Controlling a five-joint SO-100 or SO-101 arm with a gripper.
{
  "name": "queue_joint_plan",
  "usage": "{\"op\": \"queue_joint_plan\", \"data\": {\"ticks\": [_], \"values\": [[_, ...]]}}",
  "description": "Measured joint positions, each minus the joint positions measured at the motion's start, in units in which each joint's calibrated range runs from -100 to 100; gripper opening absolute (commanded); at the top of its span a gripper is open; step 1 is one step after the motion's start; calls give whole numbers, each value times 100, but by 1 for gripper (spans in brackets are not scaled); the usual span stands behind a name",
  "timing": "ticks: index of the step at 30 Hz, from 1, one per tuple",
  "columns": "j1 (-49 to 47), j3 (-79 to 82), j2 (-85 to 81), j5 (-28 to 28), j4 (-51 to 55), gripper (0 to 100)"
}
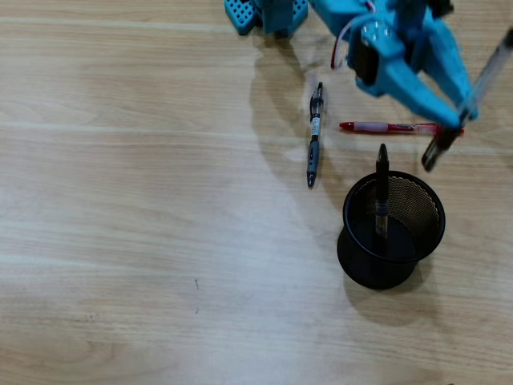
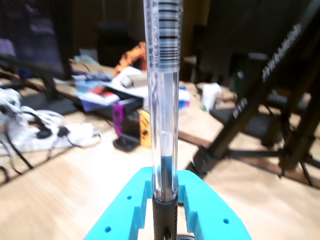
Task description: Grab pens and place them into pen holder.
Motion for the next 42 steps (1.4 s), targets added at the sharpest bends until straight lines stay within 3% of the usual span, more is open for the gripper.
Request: {"op": "queue_joint_plan", "data": {"ticks": [10, 16, 29, 34, 36, 42], "values": [[353, -222, 841, 0, -43, 3], [343, -222, 884, 0, -43, 18], [391, -231, 807, 130, 52, 17], [391, -621, -34, 338, 2167, 2], [391, -967, -527, 541, 3712, 2], [476, -1180, -1325, 645, 5619, 2]]}}
